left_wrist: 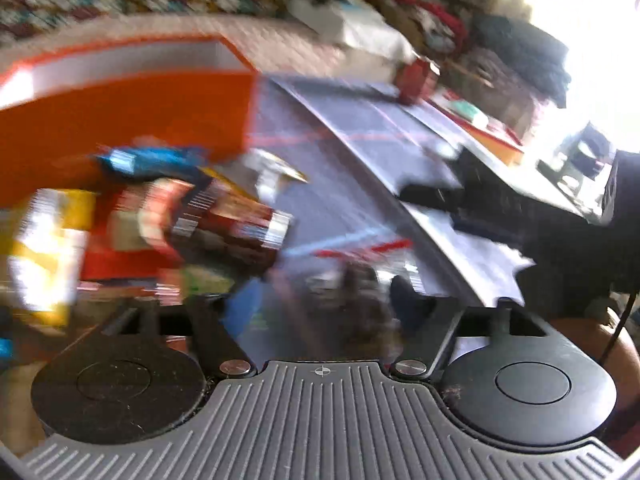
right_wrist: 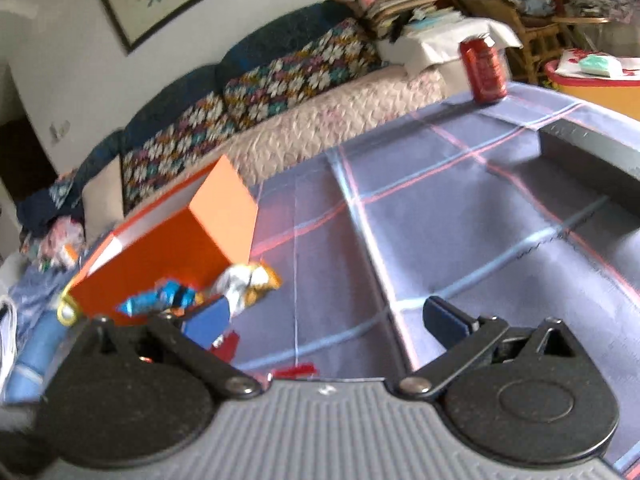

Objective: Organize snacks

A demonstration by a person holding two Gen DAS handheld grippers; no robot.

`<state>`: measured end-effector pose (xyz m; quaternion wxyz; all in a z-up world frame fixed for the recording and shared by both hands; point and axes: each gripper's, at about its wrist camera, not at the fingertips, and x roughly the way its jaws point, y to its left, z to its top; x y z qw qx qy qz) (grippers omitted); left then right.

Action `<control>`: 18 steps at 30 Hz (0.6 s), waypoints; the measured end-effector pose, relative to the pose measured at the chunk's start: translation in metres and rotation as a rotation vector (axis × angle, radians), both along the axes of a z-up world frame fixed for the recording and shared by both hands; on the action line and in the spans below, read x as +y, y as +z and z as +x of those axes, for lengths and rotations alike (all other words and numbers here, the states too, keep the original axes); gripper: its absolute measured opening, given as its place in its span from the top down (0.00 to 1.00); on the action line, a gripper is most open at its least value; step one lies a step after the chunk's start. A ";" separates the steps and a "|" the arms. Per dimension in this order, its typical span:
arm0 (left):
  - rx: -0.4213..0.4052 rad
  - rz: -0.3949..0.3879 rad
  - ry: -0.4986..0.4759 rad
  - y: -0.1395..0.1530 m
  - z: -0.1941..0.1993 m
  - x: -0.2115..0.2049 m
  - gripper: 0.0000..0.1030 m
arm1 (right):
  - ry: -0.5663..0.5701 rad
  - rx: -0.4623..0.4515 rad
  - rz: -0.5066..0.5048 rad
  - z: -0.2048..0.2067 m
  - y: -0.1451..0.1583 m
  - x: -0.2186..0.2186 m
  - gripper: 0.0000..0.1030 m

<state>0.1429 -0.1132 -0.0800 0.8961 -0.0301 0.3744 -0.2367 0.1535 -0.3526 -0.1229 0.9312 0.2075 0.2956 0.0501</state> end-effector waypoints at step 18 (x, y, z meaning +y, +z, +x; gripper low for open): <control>-0.046 0.242 0.248 -0.022 -0.044 0.130 0.35 | 0.158 0.046 -0.254 -0.026 -0.017 0.077 0.00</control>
